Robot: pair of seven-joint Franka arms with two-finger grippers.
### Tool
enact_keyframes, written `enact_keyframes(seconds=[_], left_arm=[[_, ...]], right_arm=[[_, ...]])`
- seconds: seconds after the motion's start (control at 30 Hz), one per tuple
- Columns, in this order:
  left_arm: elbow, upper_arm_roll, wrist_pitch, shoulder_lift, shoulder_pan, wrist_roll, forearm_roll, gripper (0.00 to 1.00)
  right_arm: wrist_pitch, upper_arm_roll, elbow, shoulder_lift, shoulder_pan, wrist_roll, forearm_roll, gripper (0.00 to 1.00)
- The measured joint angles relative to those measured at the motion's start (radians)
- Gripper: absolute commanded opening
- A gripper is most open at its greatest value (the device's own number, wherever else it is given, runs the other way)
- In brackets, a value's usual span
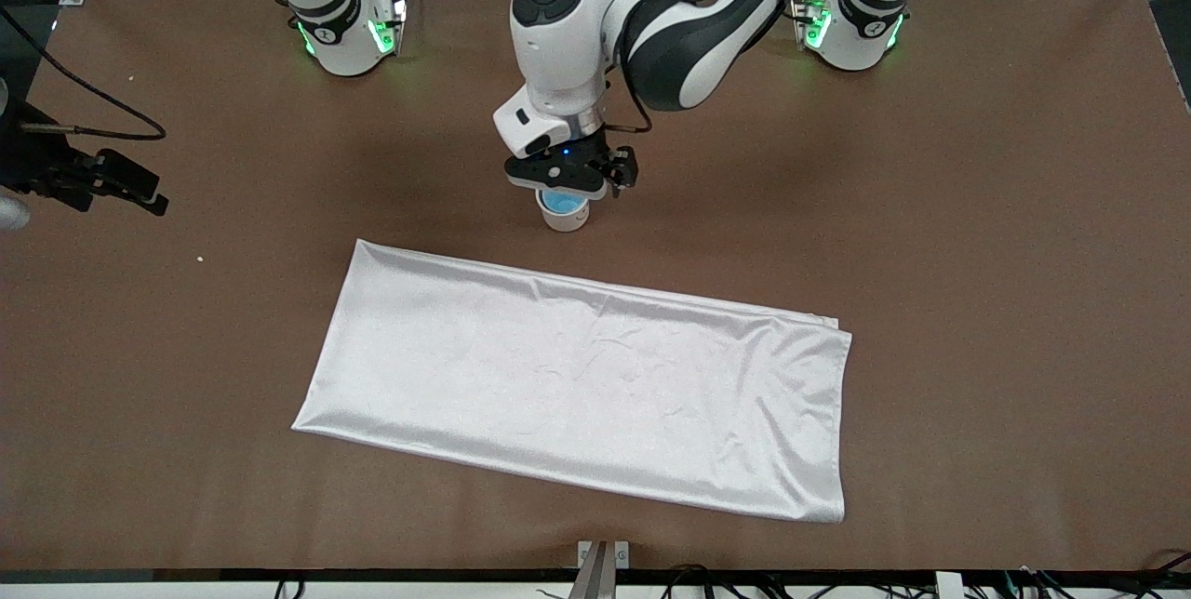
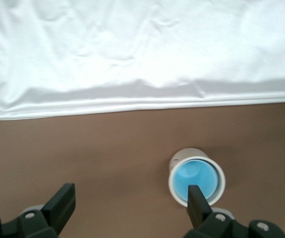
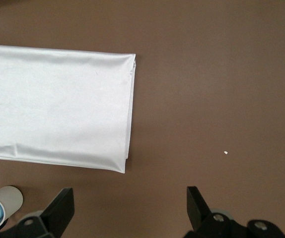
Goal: Place blue cup into white mug on table
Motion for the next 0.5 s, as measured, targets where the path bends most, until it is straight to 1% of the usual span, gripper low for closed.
enact_keyframes(seconds=[0.23, 0.5], left_arm=[[-0.017, 0.0, -0.086, -0.096, 0.072, 0.0, 0.0, 1.0], [-0.034, -0.001, -0.163, -0.189, 0.18, 0.0, -0.001, 1.0]], right_arm=[[-0.003, -0.001, 0.0, 0.0, -0.001, 0.0, -0.001, 1.0], [-0.013, -0.002, -0.002, 0.002, -0.006, 0.0, -0.002, 1.0]])
